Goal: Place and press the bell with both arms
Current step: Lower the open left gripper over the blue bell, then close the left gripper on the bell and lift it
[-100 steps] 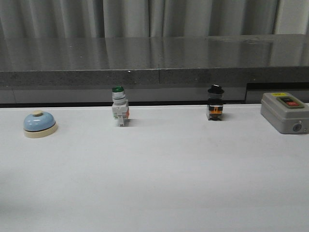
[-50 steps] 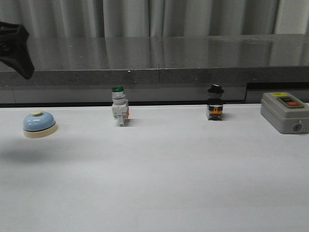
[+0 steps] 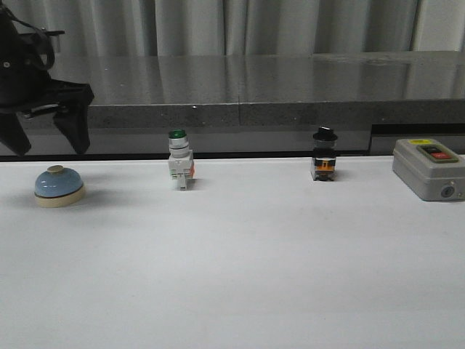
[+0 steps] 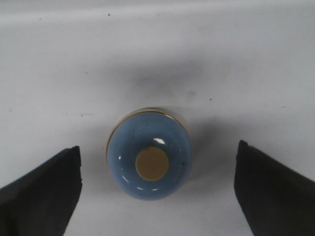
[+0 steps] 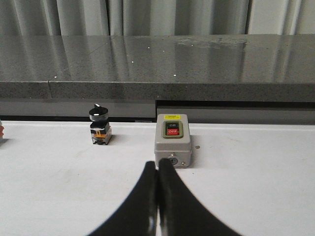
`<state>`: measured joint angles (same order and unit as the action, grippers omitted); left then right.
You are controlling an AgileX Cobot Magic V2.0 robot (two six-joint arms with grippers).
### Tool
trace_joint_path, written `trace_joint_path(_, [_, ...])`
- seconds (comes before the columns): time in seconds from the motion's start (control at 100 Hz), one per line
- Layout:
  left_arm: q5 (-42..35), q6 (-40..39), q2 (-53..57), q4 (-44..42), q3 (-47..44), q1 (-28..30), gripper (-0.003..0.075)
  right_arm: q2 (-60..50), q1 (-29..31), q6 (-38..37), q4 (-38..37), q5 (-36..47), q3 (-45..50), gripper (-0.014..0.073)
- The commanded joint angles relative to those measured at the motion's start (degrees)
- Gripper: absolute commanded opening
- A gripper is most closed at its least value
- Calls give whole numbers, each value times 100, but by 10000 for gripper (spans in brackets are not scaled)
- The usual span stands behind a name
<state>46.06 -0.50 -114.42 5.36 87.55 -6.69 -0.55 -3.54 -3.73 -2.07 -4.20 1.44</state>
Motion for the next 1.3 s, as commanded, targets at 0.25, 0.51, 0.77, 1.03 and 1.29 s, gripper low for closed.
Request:
trace_joint_path(0.25, [-20, -52, -318, -24, 515, -16, 599, -105, 33, 14, -74, 516, -78, -62])
trace_joint_path(0.51, [-31, -52, -547, -92, 515, 57, 599, -105, 33, 14, -74, 516, -78, -62])
trace_joint_path(0.77, [-9, -52, -573, -92, 547, 78, 543, -105, 33, 14, -74, 516, -78, -62])
trace_joint_path(1.03, [-9, -52, -521, 65, 560, 67, 316, -105, 33, 14, -74, 516, -78, -62])
trace_joint_path(1.29, [-7, -40, 3, 272, 650, -4, 312, -105, 33, 14, -74, 516, -78, -62])
